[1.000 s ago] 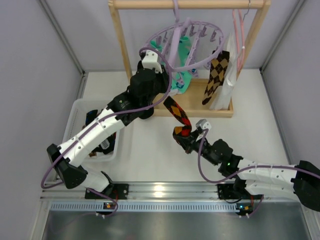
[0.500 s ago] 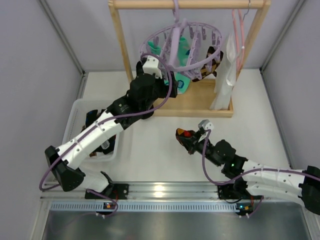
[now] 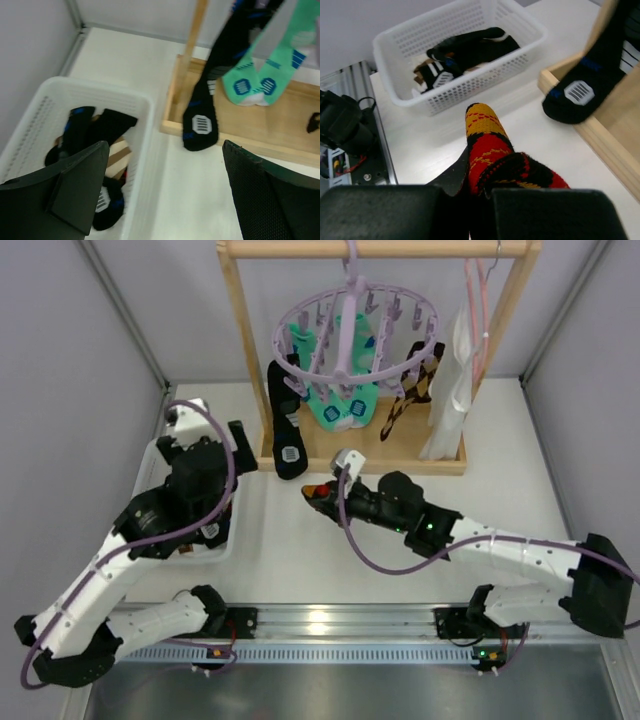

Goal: Remove the socks clipped to the hanger

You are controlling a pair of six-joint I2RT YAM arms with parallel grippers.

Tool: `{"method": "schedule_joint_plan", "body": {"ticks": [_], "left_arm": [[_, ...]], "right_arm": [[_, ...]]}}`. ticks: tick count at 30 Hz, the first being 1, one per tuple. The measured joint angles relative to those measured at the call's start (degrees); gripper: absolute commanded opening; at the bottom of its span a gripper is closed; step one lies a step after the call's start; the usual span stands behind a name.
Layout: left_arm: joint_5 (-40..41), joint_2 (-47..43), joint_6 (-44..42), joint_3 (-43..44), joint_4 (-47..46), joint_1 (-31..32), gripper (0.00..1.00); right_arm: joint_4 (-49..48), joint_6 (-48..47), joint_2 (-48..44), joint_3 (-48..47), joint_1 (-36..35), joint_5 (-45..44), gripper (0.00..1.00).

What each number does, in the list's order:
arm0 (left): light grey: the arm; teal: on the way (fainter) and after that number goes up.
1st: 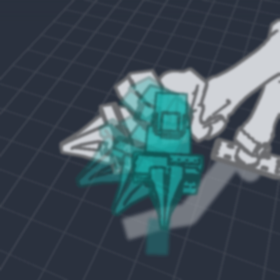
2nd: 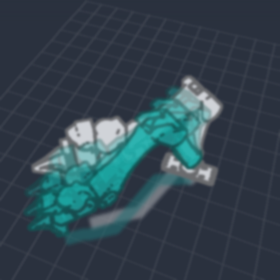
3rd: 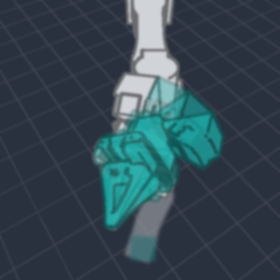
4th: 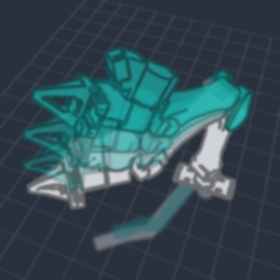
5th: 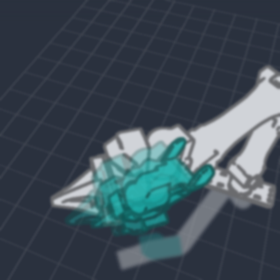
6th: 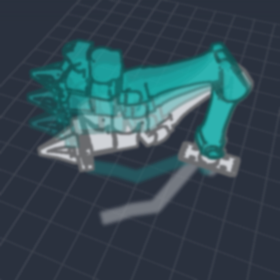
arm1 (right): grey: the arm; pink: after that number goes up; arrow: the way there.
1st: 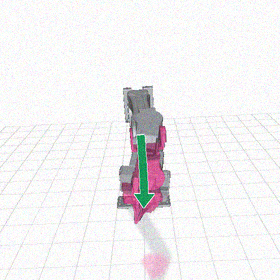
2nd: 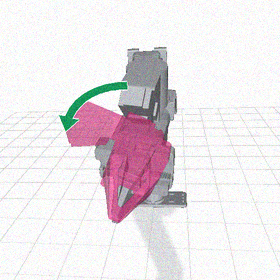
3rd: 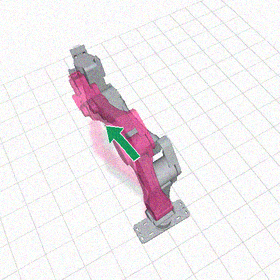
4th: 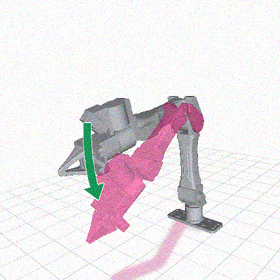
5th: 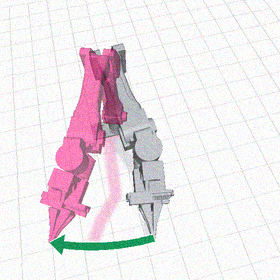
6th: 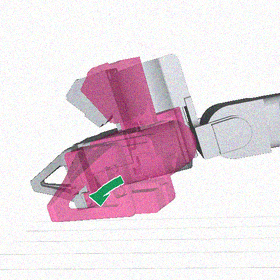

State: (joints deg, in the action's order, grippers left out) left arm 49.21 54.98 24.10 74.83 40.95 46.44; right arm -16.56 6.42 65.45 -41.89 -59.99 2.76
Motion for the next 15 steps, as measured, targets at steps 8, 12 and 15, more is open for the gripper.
{"method": "schedule_joint_plan", "body": {"ticks": [8,12,15], "left_arm": [[12.9,-15.8,1.7,0.2,9.5,-0.3,0.98],[16.5,-20.0,1.4,1.3,10.3,-0.3,0.98],[17.6,-20.8,1.0,0.9,10.7,-0.3,0.98]], "right_arm": [[5.9,-5.7,24.9,-29.3,-3.6,9.9,0.00],[7.3,-7.9,38.4,-45.0,-6.2,14.1,0.00],[8.4,-8.5,48.2,-56.2,-6.8,16.0,0.00]]}}
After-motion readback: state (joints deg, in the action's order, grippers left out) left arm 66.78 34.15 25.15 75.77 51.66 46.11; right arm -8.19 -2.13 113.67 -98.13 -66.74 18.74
